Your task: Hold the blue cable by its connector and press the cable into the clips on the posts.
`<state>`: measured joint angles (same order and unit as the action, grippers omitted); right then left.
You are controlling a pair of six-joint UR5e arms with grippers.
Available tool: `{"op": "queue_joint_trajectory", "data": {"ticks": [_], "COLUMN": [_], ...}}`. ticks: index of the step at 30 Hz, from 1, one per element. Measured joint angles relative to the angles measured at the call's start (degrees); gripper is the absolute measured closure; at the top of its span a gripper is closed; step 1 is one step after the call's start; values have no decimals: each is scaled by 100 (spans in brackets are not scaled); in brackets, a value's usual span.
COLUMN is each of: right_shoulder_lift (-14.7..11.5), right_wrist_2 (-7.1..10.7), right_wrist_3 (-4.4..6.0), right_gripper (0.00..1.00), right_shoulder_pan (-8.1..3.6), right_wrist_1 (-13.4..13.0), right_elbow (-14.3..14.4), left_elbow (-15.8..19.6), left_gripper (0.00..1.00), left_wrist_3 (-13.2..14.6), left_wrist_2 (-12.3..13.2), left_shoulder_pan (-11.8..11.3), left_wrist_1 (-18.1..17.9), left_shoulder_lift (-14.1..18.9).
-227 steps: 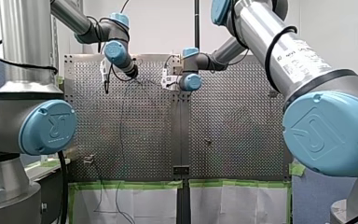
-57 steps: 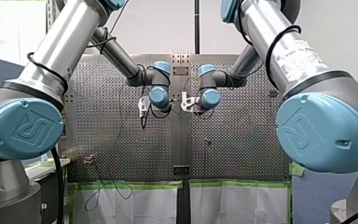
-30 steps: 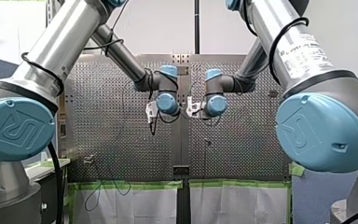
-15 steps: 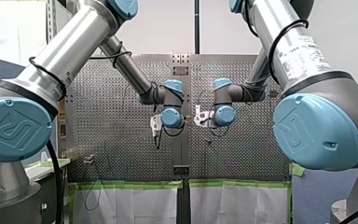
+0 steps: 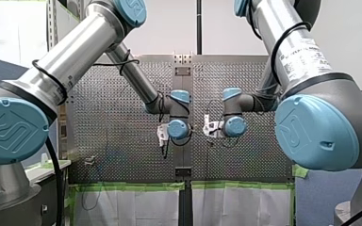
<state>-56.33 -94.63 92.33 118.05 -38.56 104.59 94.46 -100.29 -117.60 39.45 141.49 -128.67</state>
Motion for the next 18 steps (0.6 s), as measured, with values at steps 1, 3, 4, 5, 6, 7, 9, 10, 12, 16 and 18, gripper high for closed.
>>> {"op": "queue_joint_trajectory", "data": {"ticks": [1,3,4,5,6,7,9,10,12,16,18], "right_shoulder_lift": [7,51,79,111,158,195,290,331,432,624,676], "right_wrist_2": [10,23,26,28,29,30,31,32,53,176,281], "right_wrist_3": [-7,-38,-57,-83,-121,-148,-195,-207,-216,-138,-66], "right_gripper": [100,100,100,100,100,100,100,100,100,100,100], "right_shoulder_pan": [-6,-29,-39,-50,-67,-79,-111,-124,-155,-233,-289], "right_wrist_1": [-45,-153,-198,-242,-298,-340,-442,-483,-587,-793,-908], "right_elbow": [44,154,197,240,298,340,441,483,565,627,635], "left_elbow": [0,0,0,0,0,-2,-2,-2,-2,-2,-2], "left_gripper": [99,99,99,99,99,99,99,99,99,99,99], "left_wrist_3": [-4,-11,-11,-5,7,23,42,50,60,69,70], "left_wrist_2": [-1,-10,-31,-48,-64,-82,-99,-104,-108,-134,-155], "left_shoulder_pan": [9,25,48,67,83,99,114,120,125,132,138], "left_wrist_1": [-17,-40,-67,-95,-126,-174,-253,-308,-362,-407,-410], "left_shoulder_lift": [-1,-13,-35,-60,-88,-135,-217,-271,-345,-423,-450]}}
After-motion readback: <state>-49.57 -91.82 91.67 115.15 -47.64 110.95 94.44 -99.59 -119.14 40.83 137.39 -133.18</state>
